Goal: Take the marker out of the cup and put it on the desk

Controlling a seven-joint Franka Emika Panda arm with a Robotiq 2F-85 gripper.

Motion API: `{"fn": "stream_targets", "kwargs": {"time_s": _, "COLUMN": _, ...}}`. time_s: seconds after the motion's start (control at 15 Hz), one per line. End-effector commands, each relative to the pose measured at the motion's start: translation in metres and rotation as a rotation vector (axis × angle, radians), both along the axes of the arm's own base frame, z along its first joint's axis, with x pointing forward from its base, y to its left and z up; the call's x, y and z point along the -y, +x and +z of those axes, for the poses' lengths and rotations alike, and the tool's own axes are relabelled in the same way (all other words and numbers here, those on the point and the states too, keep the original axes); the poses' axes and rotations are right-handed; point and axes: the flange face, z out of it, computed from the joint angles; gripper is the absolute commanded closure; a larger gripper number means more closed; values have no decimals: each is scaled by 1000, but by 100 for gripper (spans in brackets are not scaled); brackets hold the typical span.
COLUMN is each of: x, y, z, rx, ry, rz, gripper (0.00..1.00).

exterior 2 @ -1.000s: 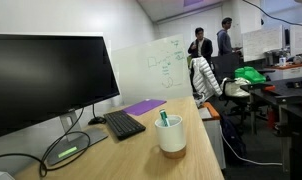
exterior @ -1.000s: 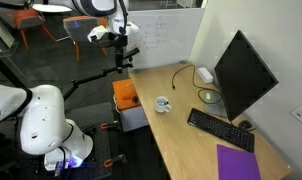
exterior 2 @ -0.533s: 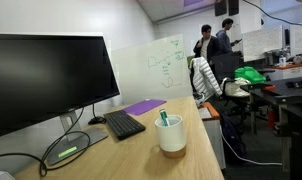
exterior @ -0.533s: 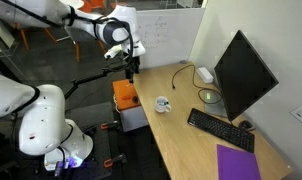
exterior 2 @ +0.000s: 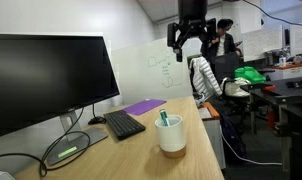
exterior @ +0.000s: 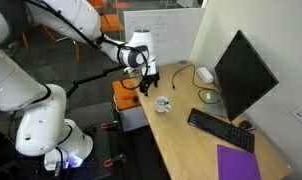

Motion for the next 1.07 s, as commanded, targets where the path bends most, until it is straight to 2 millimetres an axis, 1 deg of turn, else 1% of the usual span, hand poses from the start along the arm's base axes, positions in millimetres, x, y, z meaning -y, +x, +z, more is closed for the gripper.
{"fn": "stream_targets", "kwargs": {"time_s": 0.0, "x": -2, "y": 29, "z": -23, "rx": 76, "ry": -61, "rz": -173, "gripper": 0}}
{"fn": "stream_targets", "kwargs": {"time_s": 0.13, "x": 0, "y": 44, "z": -42, "rx": 106, "ry": -133, "rz": -272, "gripper": 0}}
{"fn": "stream_targets", "kwargs": {"time_s": 0.27, "x": -2, "y": 53, "z": -61, "rx": 105, "ry": -203, "rz": -361, "gripper": 0}}
{"fn": "stream_targets", "kwargs": {"time_s": 0.33, "x": 5, "y": 42, "z": -53, "rx": 92, "ry": -140, "rz": -284, "gripper": 0}}
{"fn": "stream_targets", "kwargs": {"time_s": 0.4, "x": 3, "y": 47, "z": -62, "rx": 89, "ry": -162, "rz": -315, "gripper": 0}}
{"fn": "stream_targets", "kwargs": {"time_s": 0.47, "x": 0, "y": 50, "z": -66, "rx": 87, "ry": -170, "rz": -329, "gripper": 0}}
{"fn": "stream_targets", "kwargs": {"time_s": 0.6, "x": -4, "y": 53, "z": -66, "rx": 88, "ry": -175, "rz": -333, "gripper": 0}}
{"fn": "stream_targets", "kwargs": {"time_s": 0.73, "x": -2, "y": 54, "z": -64, "rx": 90, "ry": -176, "rz": -336, "gripper": 0}}
{"fn": "stream_targets", "kwargs": {"time_s": 0.87, "x": -3, "y": 58, "z": -74, "rx": 72, "ry": -176, "rz": -334, "gripper": 0}}
{"fn": "stream_targets", "kwargs": {"time_s": 1.0, "x": -9, "y": 59, "z": -89, "rx": 69, "ry": -195, "rz": -344, "gripper": 0}}
